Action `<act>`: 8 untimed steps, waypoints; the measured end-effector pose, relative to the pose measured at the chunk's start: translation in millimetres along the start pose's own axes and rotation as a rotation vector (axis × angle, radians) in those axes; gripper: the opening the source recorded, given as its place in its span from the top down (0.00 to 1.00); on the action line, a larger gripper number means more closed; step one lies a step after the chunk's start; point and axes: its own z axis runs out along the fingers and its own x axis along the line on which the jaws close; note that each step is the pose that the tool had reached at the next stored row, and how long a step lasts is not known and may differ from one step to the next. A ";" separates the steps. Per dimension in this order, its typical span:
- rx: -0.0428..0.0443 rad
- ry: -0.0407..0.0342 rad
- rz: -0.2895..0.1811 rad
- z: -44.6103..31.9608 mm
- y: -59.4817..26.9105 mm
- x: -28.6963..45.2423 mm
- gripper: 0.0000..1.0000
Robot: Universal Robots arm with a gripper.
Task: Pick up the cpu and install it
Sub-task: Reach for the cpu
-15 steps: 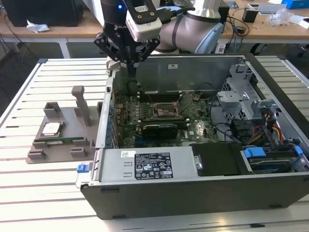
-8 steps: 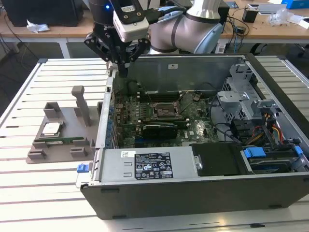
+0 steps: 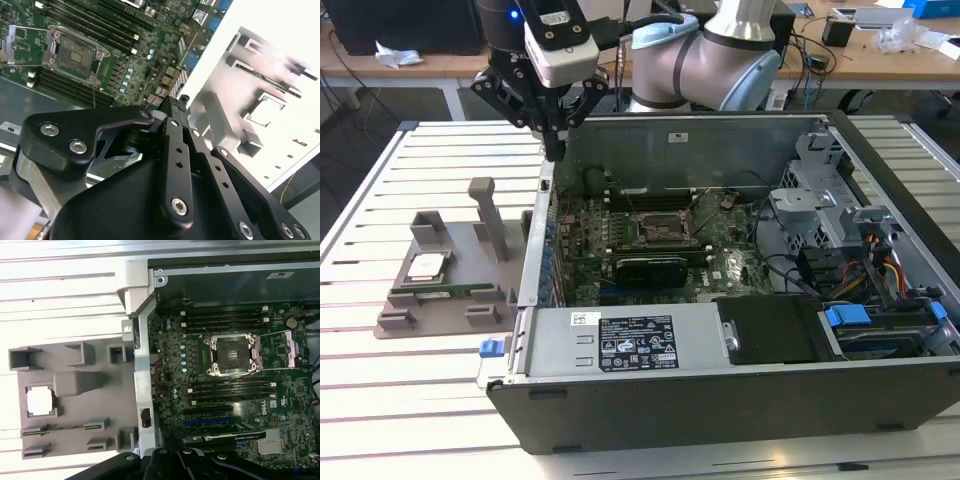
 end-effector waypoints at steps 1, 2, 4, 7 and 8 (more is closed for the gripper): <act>0.0000 0.0000 0.000 -0.1 -0.2 2.5 0.89; 0.0001 0.0000 0.000 -0.2 -0.4 5.3 0.89; 0.0000 0.0000 0.000 -0.3 -0.8 10.7 0.89; 0.0000 0.0000 0.000 -0.6 -1.7 22.9 0.89; 0.0000 0.0000 0.000 -0.7 -1.9 24.8 0.89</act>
